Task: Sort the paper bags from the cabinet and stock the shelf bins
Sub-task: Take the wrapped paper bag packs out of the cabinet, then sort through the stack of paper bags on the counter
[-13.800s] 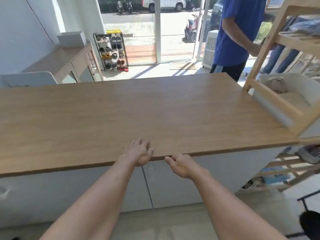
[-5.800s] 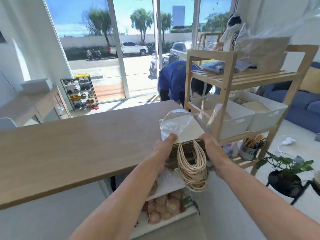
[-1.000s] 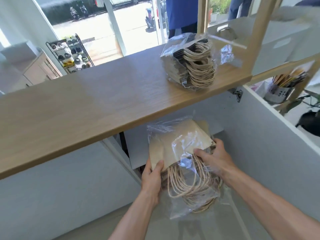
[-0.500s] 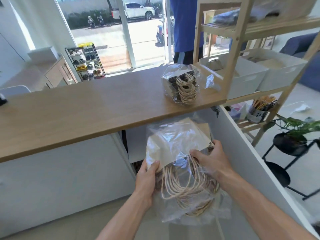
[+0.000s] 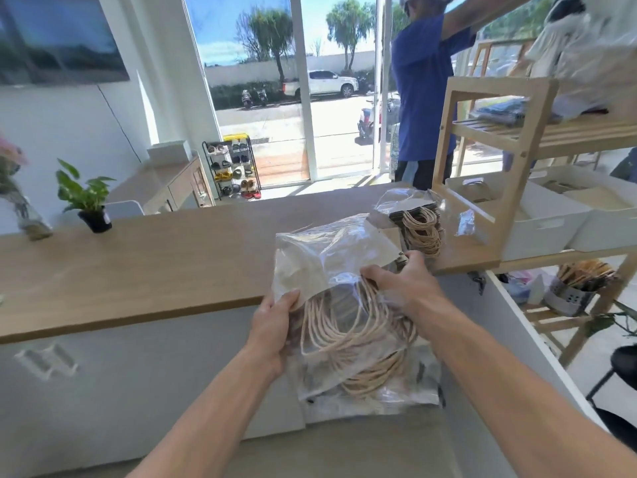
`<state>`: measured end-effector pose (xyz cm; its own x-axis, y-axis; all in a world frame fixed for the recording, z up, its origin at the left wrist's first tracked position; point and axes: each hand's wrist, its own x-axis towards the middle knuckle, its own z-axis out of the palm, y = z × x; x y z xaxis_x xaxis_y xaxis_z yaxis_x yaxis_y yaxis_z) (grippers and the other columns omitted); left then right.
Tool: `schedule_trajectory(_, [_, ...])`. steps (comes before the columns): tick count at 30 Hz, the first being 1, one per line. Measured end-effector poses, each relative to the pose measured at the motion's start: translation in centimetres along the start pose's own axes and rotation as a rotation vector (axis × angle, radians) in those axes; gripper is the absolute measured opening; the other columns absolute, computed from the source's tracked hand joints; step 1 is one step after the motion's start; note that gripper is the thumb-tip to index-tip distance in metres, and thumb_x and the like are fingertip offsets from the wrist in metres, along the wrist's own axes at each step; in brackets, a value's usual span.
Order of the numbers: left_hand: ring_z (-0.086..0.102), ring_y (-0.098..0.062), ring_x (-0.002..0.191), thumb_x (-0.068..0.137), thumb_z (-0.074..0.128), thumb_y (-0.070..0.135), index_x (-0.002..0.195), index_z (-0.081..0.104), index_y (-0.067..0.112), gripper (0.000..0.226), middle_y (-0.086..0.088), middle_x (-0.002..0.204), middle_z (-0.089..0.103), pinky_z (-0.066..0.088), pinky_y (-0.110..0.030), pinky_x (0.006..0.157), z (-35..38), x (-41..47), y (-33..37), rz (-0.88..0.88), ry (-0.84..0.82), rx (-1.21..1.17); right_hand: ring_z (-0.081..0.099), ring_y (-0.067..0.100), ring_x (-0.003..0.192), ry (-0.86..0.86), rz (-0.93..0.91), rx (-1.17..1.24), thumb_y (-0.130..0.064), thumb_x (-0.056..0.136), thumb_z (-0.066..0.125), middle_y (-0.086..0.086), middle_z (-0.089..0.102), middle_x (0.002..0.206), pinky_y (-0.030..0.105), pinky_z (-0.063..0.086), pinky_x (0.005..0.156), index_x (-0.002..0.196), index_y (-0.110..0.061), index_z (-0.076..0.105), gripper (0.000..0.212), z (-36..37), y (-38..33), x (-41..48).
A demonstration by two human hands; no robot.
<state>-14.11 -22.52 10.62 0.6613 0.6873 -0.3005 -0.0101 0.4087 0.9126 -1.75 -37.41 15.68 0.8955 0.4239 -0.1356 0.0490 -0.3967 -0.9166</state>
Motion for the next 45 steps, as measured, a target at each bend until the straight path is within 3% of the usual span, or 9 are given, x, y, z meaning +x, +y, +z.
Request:
schedule_trajectory(4, [0.063,-0.033,0.077,0.092,0.059,0.018,0.106,0.059,0.01,0.016,-0.019,0.088,0.067,0.049,-0.06,0.087,-1.0,4.2,2.9,0.025,0.011,-0.009,0.053,0.033,0.115,-0.016,-0.033,0.017,-0.048,0.073,0.071,0.011,0.052,0.131,0.046,0.043,0.101,0.144,-0.012,0.024,0.092,2.6,-2.5,3.7])
schedule_trajectory(14, [0.065,-0.027,0.062,0.091,0.06,0.02,0.103,0.061,0.014,0.013,-0.013,0.079,0.069,0.055,-0.042,0.065,-1.4,19.0,6.4,0.018,0.048,0.01,0.052,0.026,0.102,0.008,-0.014,0.01,-0.046,0.077,0.071,0.009,0.054,0.127,0.036,0.041,0.085,0.14,-0.012,0.03,0.082,8.9,-5.2,17.7])
schedule_trajectory(18, [0.054,-0.029,0.075,0.081,0.068,0.026,0.109,0.063,0.006,0.035,-0.017,0.083,0.061,0.043,-0.044,0.07,-2.1,24.7,5.9,-0.05,0.091,0.023,0.057,0.026,0.101,0.002,0.02,0.033,-0.044,0.075,0.072,0.006,0.059,0.115,0.037,0.044,0.087,0.133,-0.014,0.035,0.076,12.0,-4.3,22.6])
schedule_trajectory(23, [0.055,-0.027,0.069,0.088,0.064,0.021,0.099,0.063,0.011,0.015,-0.015,0.075,0.061,0.044,-0.042,0.067,-2.5,29.7,4.6,-0.115,0.105,0.02,0.057,0.02,0.093,0.018,0.088,-0.009,-0.045,0.074,0.073,-0.001,0.058,0.101,0.031,0.043,0.079,0.125,-0.013,0.043,0.067,14.2,-2.7,27.1])
schedule_trajectory(26, [0.055,-0.023,0.054,0.091,0.062,0.02,0.095,0.063,0.015,0.007,-0.007,0.062,0.061,0.047,-0.032,0.056,-3.2,31.5,3.8,-0.121,0.108,0.051,0.059,0.023,0.098,-0.019,0.13,0.0,-0.046,0.072,0.074,0.002,0.06,0.107,0.036,0.047,0.088,0.128,-0.015,0.04,0.072,15.4,-1.7,28.7])
schedule_trajectory(30, [0.066,-0.026,0.067,0.091,0.061,0.02,0.11,0.063,0.016,0.019,-0.012,0.086,0.072,0.055,-0.037,0.066,-4.2,33.3,3.5,-0.121,0.091,0.099,0.06,0.023,0.102,-0.046,0.167,0.019,-0.049,0.07,0.075,0.004,0.062,0.114,0.038,0.048,0.093,0.129,-0.017,0.039,0.076,16.6,-0.7,29.5])
schedule_trajectory(35, [0.057,-0.01,0.04,0.095,0.055,0.01,0.109,0.057,0.007,0.015,-0.01,0.064,0.061,0.046,-0.02,0.042,-4.5,33.7,4.2,-0.102,0.091,0.21,0.057,0.027,0.114,-0.096,0.242,-0.011,-0.052,0.072,0.073,0.008,0.058,0.128,0.04,0.044,0.1,0.139,-0.015,0.035,0.086,17.2,0.5,29.4])
schedule_trajectory(41, [0.068,-0.038,0.092,0.076,0.067,0.024,0.105,0.064,0.027,0.029,-0.016,0.104,0.072,0.051,-0.06,0.09,-5.5,35.0,4.2,-0.054,0.132,0.378,0.054,0.028,0.118,-0.199,0.27,-0.154,-0.067,0.073,0.06,0.008,0.055,0.133,0.035,0.043,0.1,0.138,-0.015,0.04,0.085,16.4,-0.2,29.5])
schedule_trajectory(45, [0.048,-0.031,0.129,0.087,0.065,0.024,0.15,0.029,0.025,0.073,-0.008,0.147,0.046,0.039,-0.041,0.106,-2.4,32.8,7.8,0.069,0.188,0.7,0.054,0.029,0.116,-0.243,0.133,-0.338,-0.061,0.083,0.044,0.009,0.057,0.13,0.035,0.043,0.096,0.132,-0.016,0.052,0.067,14.2,-1.9,30.0])
